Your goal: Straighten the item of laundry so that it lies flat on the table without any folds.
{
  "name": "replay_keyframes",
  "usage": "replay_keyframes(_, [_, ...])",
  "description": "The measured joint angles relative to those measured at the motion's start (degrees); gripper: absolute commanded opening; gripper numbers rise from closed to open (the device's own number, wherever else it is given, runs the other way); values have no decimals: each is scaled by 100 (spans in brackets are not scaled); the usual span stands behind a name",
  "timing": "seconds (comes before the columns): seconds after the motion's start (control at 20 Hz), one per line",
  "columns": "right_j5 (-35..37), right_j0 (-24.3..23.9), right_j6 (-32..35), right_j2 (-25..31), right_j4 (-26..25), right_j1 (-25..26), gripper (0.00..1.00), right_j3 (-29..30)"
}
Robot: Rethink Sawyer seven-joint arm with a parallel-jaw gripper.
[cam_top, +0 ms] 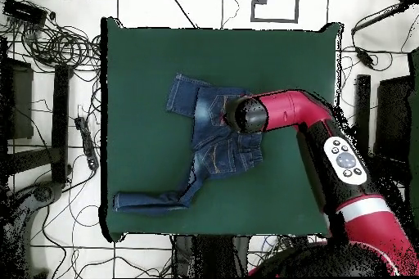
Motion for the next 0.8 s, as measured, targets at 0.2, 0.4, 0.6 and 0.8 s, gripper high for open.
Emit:
replay_keyframes(0.2, [0,-126,-196,88,-11,31,0,0])
replay_keyframes(0.4, [-1,-391,-634,213,-8,203,0,-44])
replay_keyframes(0.6, [23,-603,-1111,338,46,416,0,-154])
replay_keyframes(0.8, [133,-880,-1831,602,104,541,0,-155])
